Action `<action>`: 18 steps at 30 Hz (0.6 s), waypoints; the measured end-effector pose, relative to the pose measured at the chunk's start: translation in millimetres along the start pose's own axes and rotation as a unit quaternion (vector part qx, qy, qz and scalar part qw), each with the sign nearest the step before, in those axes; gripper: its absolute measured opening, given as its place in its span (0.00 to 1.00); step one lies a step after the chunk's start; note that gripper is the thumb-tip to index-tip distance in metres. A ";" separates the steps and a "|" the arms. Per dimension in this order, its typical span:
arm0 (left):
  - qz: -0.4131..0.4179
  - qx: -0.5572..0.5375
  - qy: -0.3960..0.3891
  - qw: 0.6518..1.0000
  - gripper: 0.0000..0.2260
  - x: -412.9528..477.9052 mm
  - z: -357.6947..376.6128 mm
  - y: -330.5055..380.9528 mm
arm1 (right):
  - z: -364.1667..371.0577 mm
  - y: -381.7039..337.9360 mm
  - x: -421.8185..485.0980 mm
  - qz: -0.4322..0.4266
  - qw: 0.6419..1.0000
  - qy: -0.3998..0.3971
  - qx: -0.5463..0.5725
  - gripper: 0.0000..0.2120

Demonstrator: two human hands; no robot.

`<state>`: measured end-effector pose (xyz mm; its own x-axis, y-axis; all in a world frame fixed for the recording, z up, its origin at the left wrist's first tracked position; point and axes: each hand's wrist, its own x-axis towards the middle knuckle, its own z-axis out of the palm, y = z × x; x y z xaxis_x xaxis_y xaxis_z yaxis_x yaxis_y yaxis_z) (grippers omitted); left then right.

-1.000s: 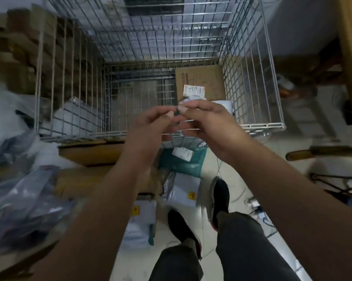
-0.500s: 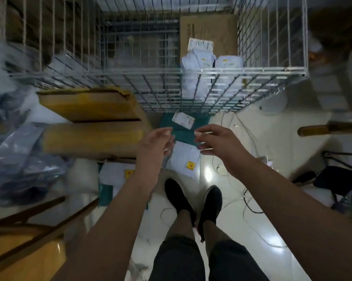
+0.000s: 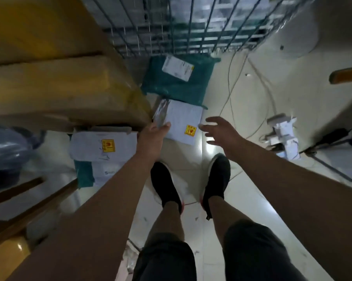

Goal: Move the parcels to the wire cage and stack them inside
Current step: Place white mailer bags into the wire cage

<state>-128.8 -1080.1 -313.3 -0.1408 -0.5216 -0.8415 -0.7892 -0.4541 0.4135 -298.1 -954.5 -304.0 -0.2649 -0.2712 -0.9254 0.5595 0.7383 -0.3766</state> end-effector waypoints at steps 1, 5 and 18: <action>-0.009 0.016 -0.006 1.000 0.23 24.1 6.4 -10.3 | 3.3 12.4 24.6 -0.002 1.000 0.003 -0.005 0.24; -0.026 0.014 -0.047 0.998 0.35 121.2 37.4 -45.5 | 15.2 59.3 126.8 0.003 1.000 0.018 0.004 0.32; -0.039 -0.049 -0.002 0.998 0.51 263.2 120.5 -108.0 | 35.3 130.8 292.0 0.001 0.997 0.064 0.038 0.32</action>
<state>-152.7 -1081.3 -621.3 -0.0834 -0.4800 -0.8733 -0.7360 -0.5611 0.3787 -274.5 -958.9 -625.0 -0.3588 -0.1861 -0.9147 0.6168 0.6882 -0.3820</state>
